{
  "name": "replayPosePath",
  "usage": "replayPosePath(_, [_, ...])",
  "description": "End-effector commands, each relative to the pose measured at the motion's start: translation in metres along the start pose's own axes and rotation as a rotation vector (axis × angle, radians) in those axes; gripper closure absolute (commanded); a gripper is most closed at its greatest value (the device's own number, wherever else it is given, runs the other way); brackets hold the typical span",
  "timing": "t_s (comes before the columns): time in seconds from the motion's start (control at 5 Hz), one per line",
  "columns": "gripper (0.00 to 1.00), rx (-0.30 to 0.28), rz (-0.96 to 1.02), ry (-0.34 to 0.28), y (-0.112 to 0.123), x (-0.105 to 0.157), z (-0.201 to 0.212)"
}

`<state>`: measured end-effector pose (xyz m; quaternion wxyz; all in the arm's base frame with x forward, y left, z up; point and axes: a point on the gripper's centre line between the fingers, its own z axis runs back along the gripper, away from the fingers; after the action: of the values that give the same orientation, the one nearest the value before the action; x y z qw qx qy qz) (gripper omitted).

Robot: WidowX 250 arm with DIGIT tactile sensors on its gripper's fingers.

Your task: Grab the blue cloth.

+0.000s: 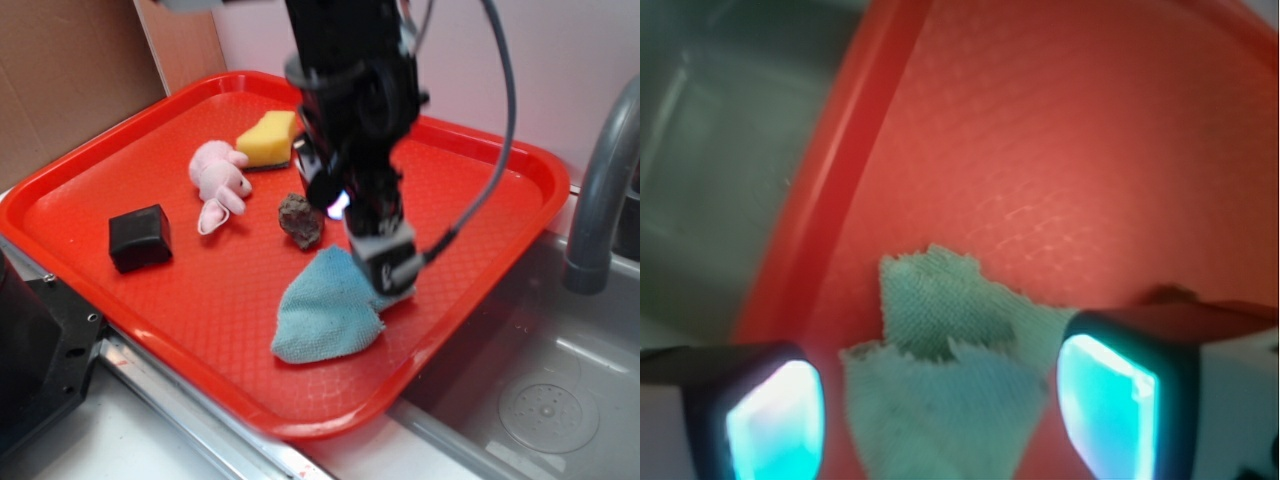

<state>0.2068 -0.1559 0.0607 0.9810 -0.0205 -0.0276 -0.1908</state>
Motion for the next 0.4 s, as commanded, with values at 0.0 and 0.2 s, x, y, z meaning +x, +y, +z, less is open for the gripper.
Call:
replayPosePath(0.0, [0.0,-0.054,-0.072,0.034,-0.0024,-0.0181,-0.026])
replayPosePath(0.2, [0.0,-0.065,-0.048,0.085,0.0013,-0.0231,-0.0329])
